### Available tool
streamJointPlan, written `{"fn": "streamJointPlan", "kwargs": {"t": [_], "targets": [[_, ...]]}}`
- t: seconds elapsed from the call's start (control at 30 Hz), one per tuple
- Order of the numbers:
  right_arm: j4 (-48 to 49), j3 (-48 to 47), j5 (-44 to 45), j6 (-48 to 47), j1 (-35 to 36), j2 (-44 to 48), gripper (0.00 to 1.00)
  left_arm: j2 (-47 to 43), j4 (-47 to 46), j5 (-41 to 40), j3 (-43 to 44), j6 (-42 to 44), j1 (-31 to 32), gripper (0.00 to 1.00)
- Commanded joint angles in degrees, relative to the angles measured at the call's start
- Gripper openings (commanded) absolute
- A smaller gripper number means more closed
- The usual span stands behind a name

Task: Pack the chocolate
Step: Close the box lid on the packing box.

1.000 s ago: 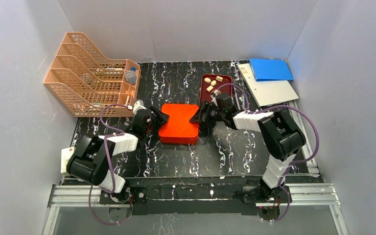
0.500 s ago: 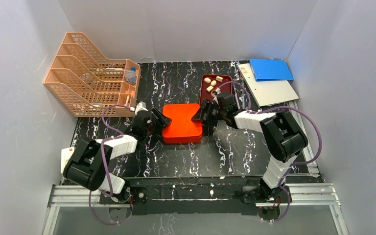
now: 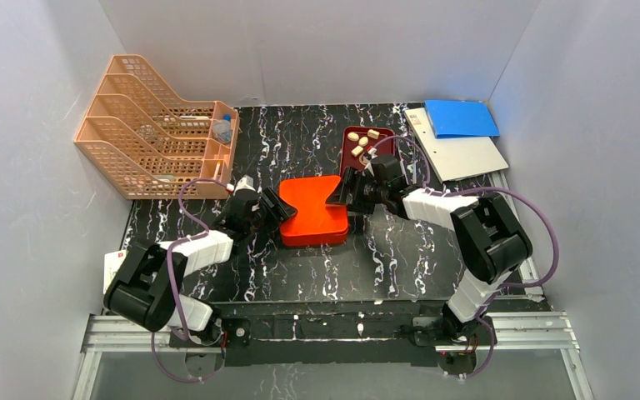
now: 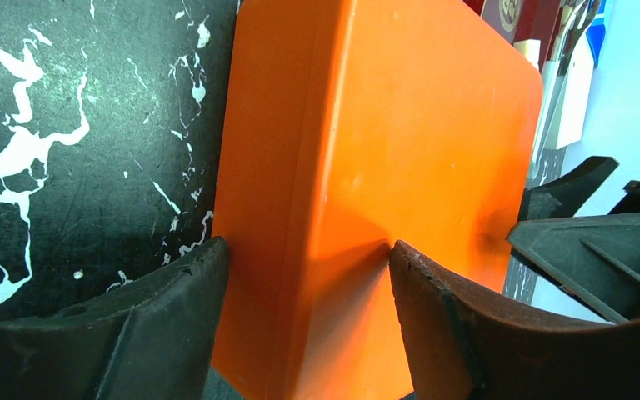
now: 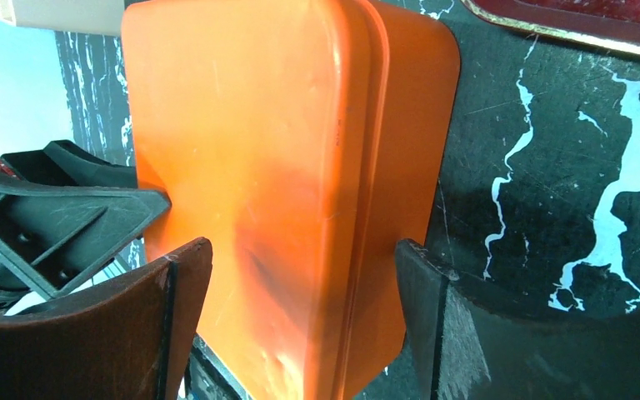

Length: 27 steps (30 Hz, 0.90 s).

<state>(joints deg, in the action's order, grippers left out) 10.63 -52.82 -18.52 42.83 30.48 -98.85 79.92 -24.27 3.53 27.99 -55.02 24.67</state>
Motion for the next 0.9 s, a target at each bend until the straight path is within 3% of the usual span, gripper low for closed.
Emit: {"fn": "streamJointPlan", "kwargs": {"t": [0.0,0.43,0.87], "targets": [[-1.2,-0.4,0.3,-1.5,-0.2,4.3,0.88,-1.6,6.7,0.6,0.7,2.2,0.0,0.67],[-1.4,8.6,0.6,-0.1,-0.2,12.1,0.88,-3.6,7.3,0.6,0.2,2.0,-0.1,0.68],[-2.2,8.4,0.5,0.7,-0.2,12.3,0.88,-4.3,7.7,0.7,0.0,2.2,-0.3,0.68]]}}
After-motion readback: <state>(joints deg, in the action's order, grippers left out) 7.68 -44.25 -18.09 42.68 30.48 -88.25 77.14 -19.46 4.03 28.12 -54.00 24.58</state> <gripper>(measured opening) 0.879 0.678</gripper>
